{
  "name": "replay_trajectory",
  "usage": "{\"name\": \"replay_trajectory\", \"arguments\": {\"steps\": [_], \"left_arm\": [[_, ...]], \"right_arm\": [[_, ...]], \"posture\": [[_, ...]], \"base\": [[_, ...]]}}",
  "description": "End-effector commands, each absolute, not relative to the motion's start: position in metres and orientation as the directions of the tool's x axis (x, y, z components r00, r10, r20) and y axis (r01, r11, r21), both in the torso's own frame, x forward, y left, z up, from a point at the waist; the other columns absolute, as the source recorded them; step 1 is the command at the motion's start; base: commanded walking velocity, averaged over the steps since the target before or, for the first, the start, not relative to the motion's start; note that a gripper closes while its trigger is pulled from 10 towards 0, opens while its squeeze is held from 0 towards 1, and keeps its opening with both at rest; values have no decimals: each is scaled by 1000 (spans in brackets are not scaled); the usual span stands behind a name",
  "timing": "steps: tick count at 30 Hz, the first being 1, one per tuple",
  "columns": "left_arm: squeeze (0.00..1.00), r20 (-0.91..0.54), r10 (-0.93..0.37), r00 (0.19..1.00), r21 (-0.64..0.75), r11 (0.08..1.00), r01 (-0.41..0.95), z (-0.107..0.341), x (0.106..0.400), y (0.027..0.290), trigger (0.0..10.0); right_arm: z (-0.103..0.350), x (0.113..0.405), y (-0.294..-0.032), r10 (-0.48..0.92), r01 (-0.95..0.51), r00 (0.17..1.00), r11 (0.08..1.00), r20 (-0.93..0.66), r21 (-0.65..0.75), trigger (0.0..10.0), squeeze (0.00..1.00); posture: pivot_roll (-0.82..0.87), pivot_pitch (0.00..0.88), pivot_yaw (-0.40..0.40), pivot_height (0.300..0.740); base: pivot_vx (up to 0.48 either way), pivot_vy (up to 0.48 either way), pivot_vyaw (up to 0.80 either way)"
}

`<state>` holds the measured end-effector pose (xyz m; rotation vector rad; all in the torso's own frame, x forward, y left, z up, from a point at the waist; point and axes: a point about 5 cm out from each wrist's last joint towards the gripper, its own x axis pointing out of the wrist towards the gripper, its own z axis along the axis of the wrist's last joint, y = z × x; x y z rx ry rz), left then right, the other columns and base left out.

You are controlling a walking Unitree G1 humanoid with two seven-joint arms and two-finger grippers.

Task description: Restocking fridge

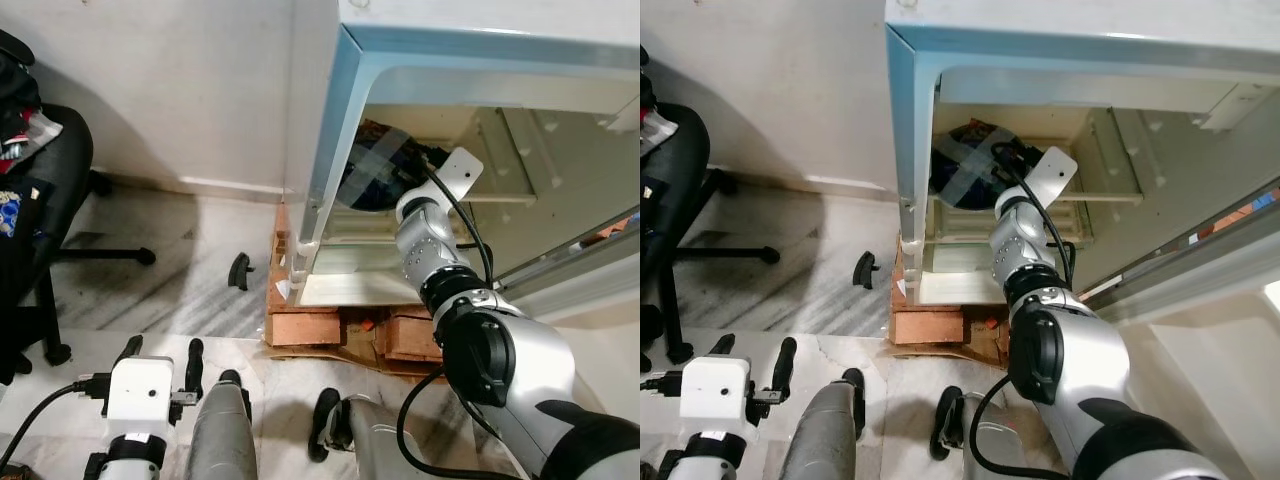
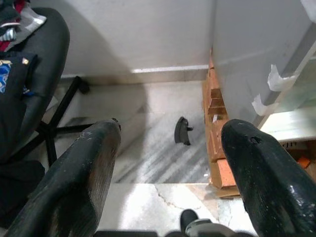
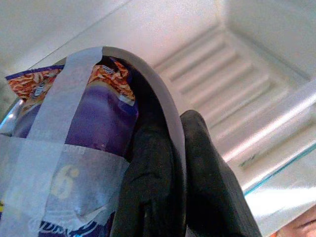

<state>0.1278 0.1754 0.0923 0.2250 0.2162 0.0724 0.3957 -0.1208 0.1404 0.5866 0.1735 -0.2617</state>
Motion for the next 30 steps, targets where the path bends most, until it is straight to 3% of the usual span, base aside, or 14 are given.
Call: {"name": "replay_trajectory", "arguments": {"steps": [1, 6, 14, 15, 16, 17, 22, 30], "left_arm": [[0, -229, 109, 967, 238, 970, -53, 91, 122, 176, 10000], [0, -234, 110, 966, 236, 970, -54, 90, 121, 173, 10000], [0, -234, 134, 963, 235, 969, -78, 89, 120, 173, 10000], [0, -234, 138, 962, 234, 969, -82, 88, 121, 173, 10000], [0, -234, 138, 962, 234, 969, -82, 88, 121, 173, 10000], [0, -232, 139, 963, 235, 969, -83, 88, 121, 172, 10000], [0, -224, 144, 964, 234, 968, -91, 87, 126, 173, 10000], [0, -210, 143, 967, 233, 968, -92, 86, 134, 174, 10000]], "right_arm": [[116, 386, -118, -195, 358, 916, 789, -350, 498, 10000, 0], [135, 394, -99, -154, 394, 911, 597, -382, 699, 10000, 0], [152, 398, -81, -106, 349, 930, 550, -351, 759, 10000, 0], [154, 399, -76, -77, 321, 940, 538, -333, 780, 10000, 753], [154, 399, -76, -77, 321, 940, 538, -333, 780, 10000, 753], [158, 400, -71, -36, 275, 954, 511, -299, 815, 10000, 1000], [173, 401, -49, 111, 111, 980, 379, -164, 919, 10000, 1000], [181, 401, -38, 208, -4, 976, 316, -65, 949, 10000, 1000]], "posture": [[456, 391, -133, 740], [463, 393, -137, 740], [470, 386, -152, 740], [472, 380, -157, 740], [472, 380, -157, 740], [471, 378, -159, 740], [461, 370, -161, 740], [449, 352, -163, 740]], "base": [[0, 0, 0], [0, 0, 0], [0, 0, 0], [0, 0, 0], [0, 0, 0], [0, 0, 0], [0, 0, 0], [0, 0, 0]]}}
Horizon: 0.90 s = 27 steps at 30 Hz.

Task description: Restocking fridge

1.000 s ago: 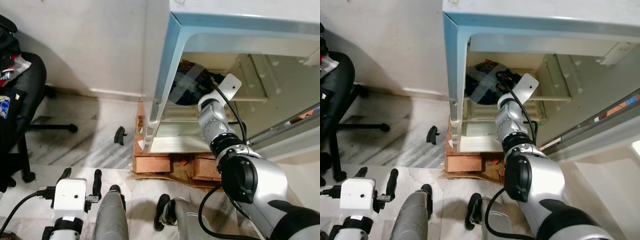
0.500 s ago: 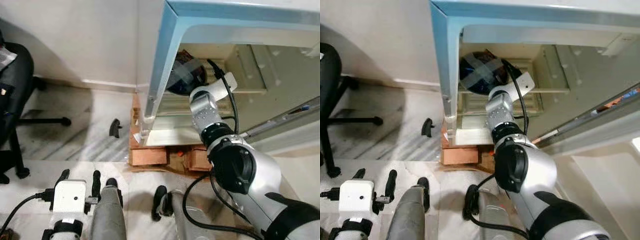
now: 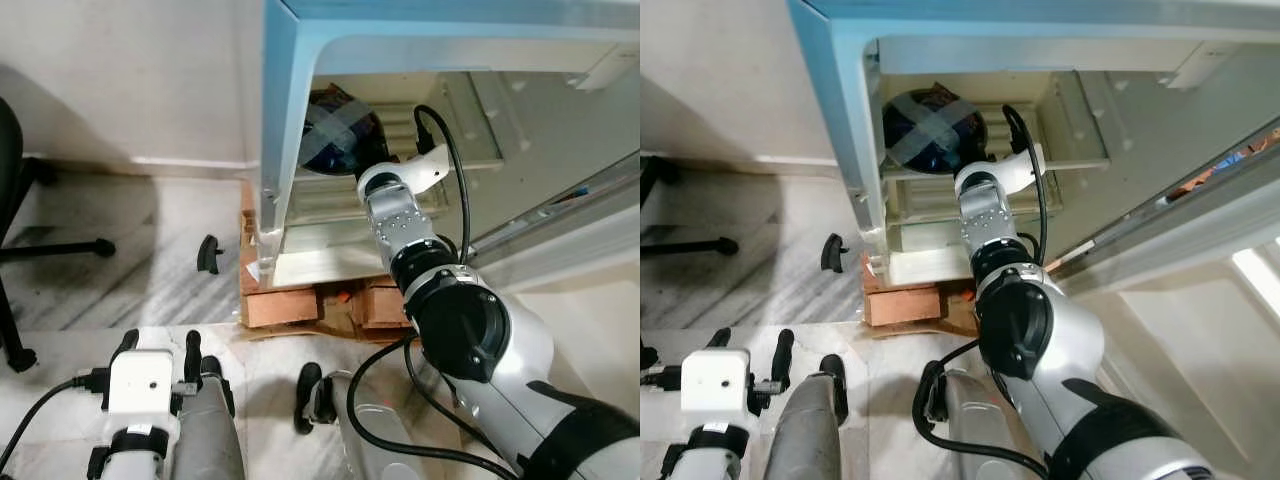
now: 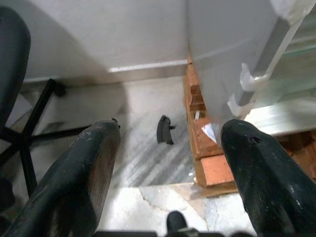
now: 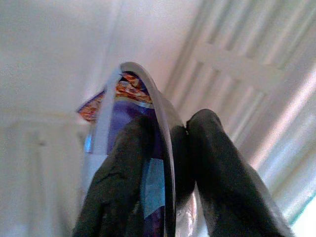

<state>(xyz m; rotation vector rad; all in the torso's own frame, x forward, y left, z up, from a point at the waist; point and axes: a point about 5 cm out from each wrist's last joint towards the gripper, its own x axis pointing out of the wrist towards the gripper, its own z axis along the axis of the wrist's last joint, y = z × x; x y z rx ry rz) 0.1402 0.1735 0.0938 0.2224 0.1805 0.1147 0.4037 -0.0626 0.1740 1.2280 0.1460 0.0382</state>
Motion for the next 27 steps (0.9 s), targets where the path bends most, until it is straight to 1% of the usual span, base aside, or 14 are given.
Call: {"name": "replay_trajectory", "arguments": {"steps": [1, 3, 4, 5, 7, 9, 11, 12, 14, 20, 23, 27], "left_arm": [[0, -208, 143, 968, 234, 968, -93, 86, 135, 174, 10000], [0, -204, 143, 969, 234, 968, -93, 86, 137, 174, 10000], [0, -201, 143, 969, 235, 967, -94, 85, 138, 175, 10000], [0, -195, 143, 970, 238, 967, -94, 85, 141, 175, 10000], [0, -192, 143, 971, 239, 966, -95, 85, 143, 176, 10000], [0, -183, 143, 973, 243, 965, -96, 84, 148, 176, 10000], [0, -181, 142, 973, 244, 965, -96, 83, 150, 177, 10000], [0, -179, 140, 974, 245, 965, -93, 83, 153, 177, 10000], [0, -177, 139, 974, 249, 964, -92, 82, 154, 177, 10000], [0, -172, 139, 975, 259, 961, -91, 79, 160, 180, 10000], [0, -164, 133, 977, 274, 958, -85, 78, 165, 181, 10000], [0, -162, 138, 977, 276, 957, -90, 77, 167, 184, 10000]], "right_arm": [[181, 401, -38, 214, -14, 975, 315, -57, 949, 10000, 1000], [182, 401, -39, 224, -29, 974, 305, -42, 952, 10000, 1000], [182, 401, -39, 232, -40, 972, 313, -35, 949, 10000, 1000], [180, 401, -41, 239, -55, 970, 346, -31, 937, 10000, 1000], [179, 401, -42, 243, -63, 970, 359, -28, 931, 10000, 1000], [173, 399, -45, 270, -114, 963, 468, -19, 877, 10000, 1000], [169, 398, -45, 287, -135, 957, 554, -36, 821, 10000, 1000], [162, 395, -45, 310, -161, 948, 665, -73, 730, 10000, 1000], [156, 393, -46, 319, -181, 943, 730, -94, 659, 10000, 1000], [141, 387, -46, 360, -230, 925, 786, -123, 573, 10000, 1000], [136, 384, -45, 392, -268, 911, 794, -124, 545, 10000, 1000], [138, 385, -48, 411, -291, 907, 770, -92, 568, 10000, 1000]], "posture": [[448, 351, -164, 740], [444, 343, -165, 740], [443, 340, -165, 740], [443, 330, -165, 740], [442, 327, -165, 740], [440, 314, -165, 740], [441, 309, -165, 740], [437, 301, -165, 740], [433, 298, -165, 740], [420, 281, -164, 740], [419, 273, -166, 740], [411, 265, -169, 740]], "base": [[0, 0, 0], [0, 0, 0], [0, 0, 0], [0, 0, 0], [0, 0, 0], [0, 0, 0], [0, 0, 0], [0, 0, 0], [0, 0, 0], [0, 0, 0], [0, 0, 0], [0, 0, 0]]}}
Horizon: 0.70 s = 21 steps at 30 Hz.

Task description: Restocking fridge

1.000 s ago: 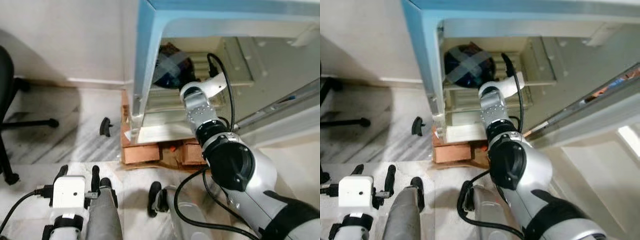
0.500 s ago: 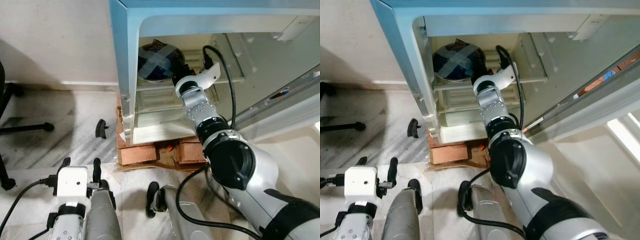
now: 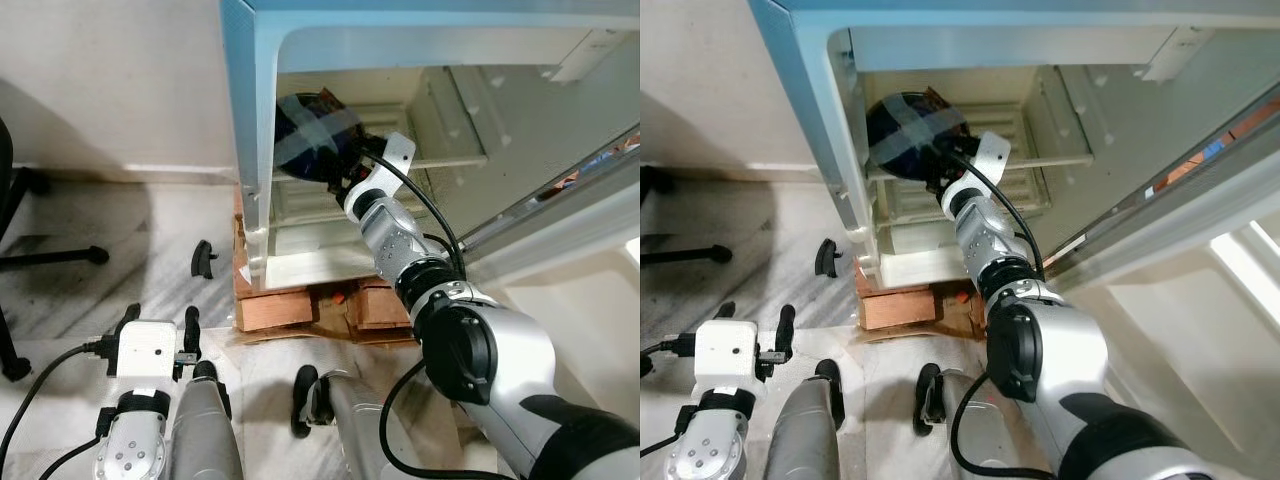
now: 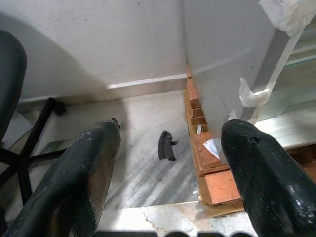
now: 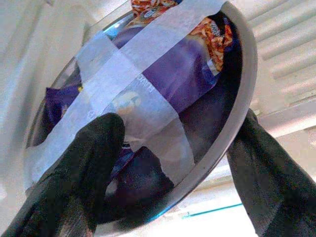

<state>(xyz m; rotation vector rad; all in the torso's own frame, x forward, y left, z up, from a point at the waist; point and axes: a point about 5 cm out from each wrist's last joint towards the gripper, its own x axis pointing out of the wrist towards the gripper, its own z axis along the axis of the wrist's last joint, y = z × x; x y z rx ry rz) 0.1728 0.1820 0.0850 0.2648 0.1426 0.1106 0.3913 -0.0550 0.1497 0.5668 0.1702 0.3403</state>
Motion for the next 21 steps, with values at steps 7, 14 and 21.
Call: {"name": "replay_trajectory", "arguments": {"steps": [7, 14, 21], "left_arm": [[0, -150, 135, 979, 277, 957, -89, 74, 174, 184, 10000], [0, -130, 127, 983, 284, 955, -86, 73, 187, 187, 10000], [0, -112, 113, 987, 313, 947, -73, 71, 197, 191, 10000]], "right_arm": [[149, 390, -56, 402, -300, 916, 695, -7, 653, 10000, 1000], [150, 392, -66, 390, -295, 921, 740, -28, 604, 10000, 1000], [135, 387, -73, 446, -331, 891, 767, -84, 550, 10000, 1000]], "posture": [[399, 241, -169, 740], [385, 201, -165, 740], [368, 165, -163, 740]], "base": [[0, 0, 0], [0, 0, 0], [0, 0, 0]]}}
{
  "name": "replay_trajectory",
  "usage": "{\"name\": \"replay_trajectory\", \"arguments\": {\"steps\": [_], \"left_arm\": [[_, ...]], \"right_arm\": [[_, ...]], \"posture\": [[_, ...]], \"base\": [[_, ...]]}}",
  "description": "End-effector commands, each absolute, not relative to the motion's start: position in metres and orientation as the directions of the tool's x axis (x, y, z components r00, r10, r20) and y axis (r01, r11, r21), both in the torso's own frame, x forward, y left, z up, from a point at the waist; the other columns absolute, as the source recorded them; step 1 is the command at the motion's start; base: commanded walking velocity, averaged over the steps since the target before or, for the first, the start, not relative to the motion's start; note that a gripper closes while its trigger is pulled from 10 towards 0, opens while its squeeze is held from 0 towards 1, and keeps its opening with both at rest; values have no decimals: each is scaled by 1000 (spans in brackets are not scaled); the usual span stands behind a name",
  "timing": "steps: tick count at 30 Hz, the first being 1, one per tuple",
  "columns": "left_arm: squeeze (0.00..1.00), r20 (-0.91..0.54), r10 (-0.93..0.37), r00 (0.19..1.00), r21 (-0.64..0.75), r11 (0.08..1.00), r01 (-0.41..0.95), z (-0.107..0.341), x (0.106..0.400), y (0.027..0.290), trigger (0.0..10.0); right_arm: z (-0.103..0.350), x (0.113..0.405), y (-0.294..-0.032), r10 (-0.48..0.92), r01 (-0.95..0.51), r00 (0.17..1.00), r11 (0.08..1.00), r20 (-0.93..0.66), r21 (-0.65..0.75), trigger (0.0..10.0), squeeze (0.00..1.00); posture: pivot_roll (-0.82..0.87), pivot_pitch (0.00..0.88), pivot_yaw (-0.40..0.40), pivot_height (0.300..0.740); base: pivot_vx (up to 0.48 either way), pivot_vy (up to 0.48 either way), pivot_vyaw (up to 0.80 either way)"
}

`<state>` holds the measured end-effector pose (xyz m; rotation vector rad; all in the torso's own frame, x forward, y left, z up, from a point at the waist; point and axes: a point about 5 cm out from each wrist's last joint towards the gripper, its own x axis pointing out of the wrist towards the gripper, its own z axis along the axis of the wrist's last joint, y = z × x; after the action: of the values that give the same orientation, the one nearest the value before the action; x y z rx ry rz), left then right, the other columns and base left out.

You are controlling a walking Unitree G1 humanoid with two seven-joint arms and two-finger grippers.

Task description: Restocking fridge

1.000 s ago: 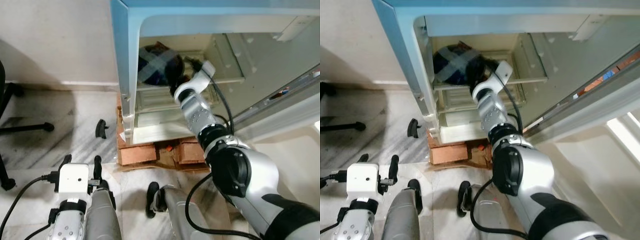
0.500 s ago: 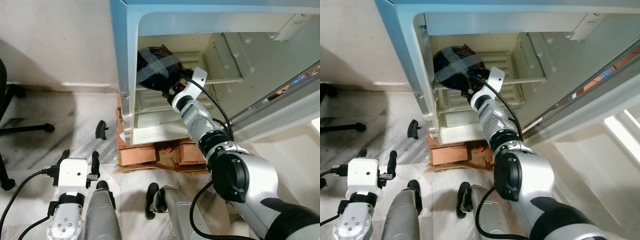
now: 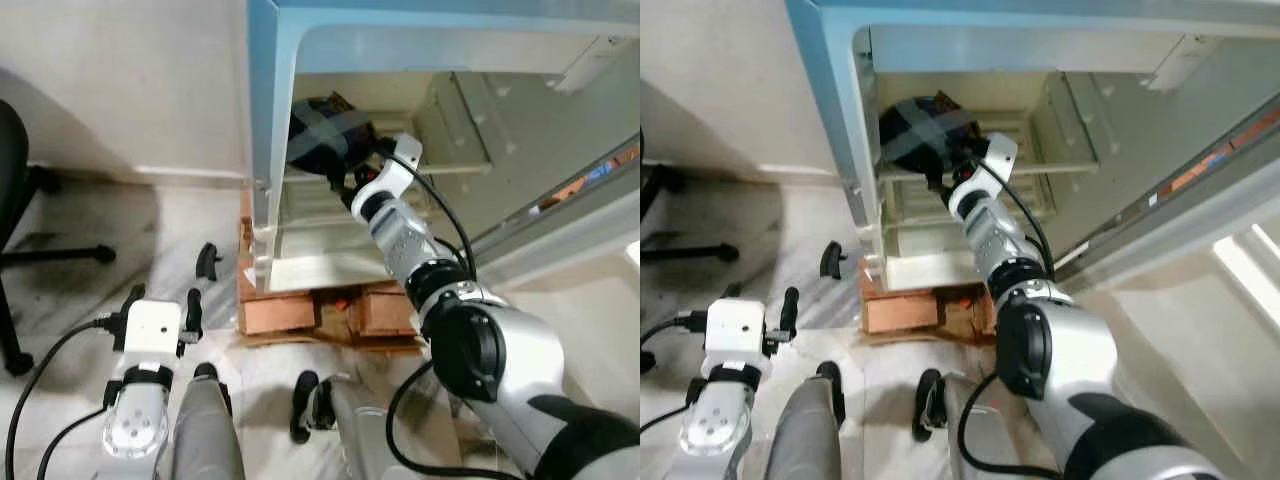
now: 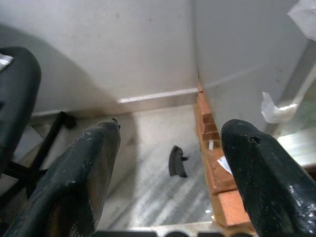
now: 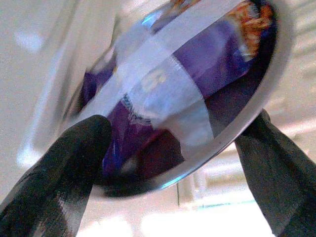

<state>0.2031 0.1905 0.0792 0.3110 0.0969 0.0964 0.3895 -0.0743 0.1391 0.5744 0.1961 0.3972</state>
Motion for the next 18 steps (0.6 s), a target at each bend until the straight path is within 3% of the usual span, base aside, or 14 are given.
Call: {"name": "replay_trajectory", "arguments": {"steps": [1, 12, 18], "left_arm": [[0, -108, 109, 988, 319, 945, -70, 71, 200, 191, 10000], [0, -84, 105, 991, 340, 938, -70, 69, 216, 202, 10000], [0, -80, 97, 992, 344, 937, -64, 66, 219, 202, 10000]], "right_arm": [[133, 386, -73, 467, -348, 880, 764, -92, 543, 10000, 1000], [126, 378, -80, 648, -560, 756, 714, -95, 421, 10000, 1000], [121, 374, -81, 661, -580, 745, 711, -96, 397, 10000, 1000]], "posture": [[363, 156, -160, 740], [322, 107, -143, 740], [312, 85, -138, 740]], "base": [[0, 0, 0], [0, 0, 0], [0, 0, 0]]}}
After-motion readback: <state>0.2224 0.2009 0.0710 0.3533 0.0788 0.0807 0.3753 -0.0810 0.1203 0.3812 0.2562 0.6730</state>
